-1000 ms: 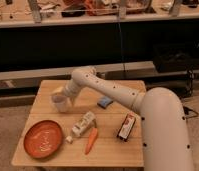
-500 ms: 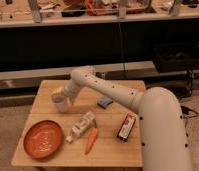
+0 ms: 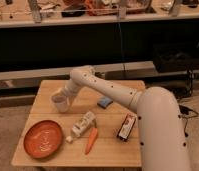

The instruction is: Place the ceramic cup in the ceramic bowl

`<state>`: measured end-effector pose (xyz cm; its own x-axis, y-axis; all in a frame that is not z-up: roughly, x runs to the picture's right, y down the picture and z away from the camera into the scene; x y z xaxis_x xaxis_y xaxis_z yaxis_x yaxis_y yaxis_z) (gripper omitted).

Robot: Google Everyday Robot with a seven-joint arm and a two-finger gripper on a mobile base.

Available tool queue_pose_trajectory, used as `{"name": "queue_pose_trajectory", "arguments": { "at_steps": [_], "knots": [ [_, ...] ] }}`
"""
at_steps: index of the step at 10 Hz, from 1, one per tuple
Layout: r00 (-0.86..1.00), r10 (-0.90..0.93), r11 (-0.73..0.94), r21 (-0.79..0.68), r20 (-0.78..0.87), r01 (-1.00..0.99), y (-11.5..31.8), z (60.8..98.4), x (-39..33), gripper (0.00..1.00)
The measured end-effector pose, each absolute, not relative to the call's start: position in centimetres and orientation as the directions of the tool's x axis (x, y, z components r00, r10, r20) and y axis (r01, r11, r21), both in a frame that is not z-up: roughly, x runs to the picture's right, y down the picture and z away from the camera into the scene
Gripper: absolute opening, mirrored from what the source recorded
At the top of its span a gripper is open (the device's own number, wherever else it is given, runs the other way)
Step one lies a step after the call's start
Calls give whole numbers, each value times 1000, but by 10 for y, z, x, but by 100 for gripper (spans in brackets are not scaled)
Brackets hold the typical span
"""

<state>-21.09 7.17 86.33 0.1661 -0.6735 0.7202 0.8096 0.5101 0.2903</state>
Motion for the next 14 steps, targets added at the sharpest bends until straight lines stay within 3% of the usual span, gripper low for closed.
{"name": "queue_pose_trajectory", "arguments": {
  "at_steps": [5,14],
  "knots": [
    [155,-674,500,292,722,815,71,859,-212,4],
    [40,-707,417,371,706,830,85,798,-222,2]
  ]
}}
